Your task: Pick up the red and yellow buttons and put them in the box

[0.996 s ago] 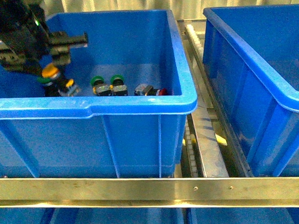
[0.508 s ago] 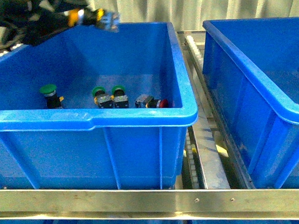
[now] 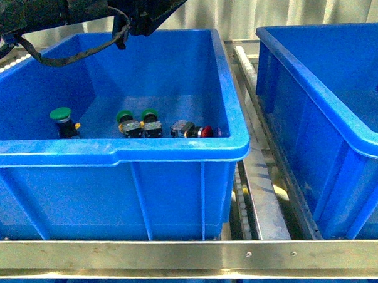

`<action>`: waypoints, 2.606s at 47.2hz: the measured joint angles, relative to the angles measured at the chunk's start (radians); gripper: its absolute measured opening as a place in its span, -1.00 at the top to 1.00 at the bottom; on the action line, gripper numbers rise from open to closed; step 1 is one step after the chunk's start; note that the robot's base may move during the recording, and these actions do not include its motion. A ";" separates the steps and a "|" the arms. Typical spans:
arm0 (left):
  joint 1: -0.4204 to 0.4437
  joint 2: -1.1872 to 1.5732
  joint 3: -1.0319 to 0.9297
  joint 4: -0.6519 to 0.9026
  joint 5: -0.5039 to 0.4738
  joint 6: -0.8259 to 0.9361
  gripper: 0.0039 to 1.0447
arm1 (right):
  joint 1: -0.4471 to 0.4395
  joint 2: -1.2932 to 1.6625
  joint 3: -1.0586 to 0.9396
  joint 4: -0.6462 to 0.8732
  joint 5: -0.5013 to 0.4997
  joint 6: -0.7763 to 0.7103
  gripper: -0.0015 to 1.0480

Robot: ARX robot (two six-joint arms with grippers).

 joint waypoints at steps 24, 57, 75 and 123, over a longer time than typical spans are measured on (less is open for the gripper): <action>-0.077 0.090 0.140 -0.002 0.103 -0.067 0.36 | -0.208 0.937 0.507 0.598 0.051 0.619 -0.95; -0.181 0.163 0.285 -0.090 0.092 -0.022 0.37 | 0.235 1.400 0.953 0.523 0.257 1.320 -0.95; -0.190 0.163 0.285 -0.090 0.092 -0.019 0.37 | 0.275 1.394 0.954 0.516 0.285 1.356 -0.95; -0.238 0.177 0.274 -0.119 0.074 0.023 0.37 | 0.255 1.293 0.985 0.432 0.285 1.405 -0.81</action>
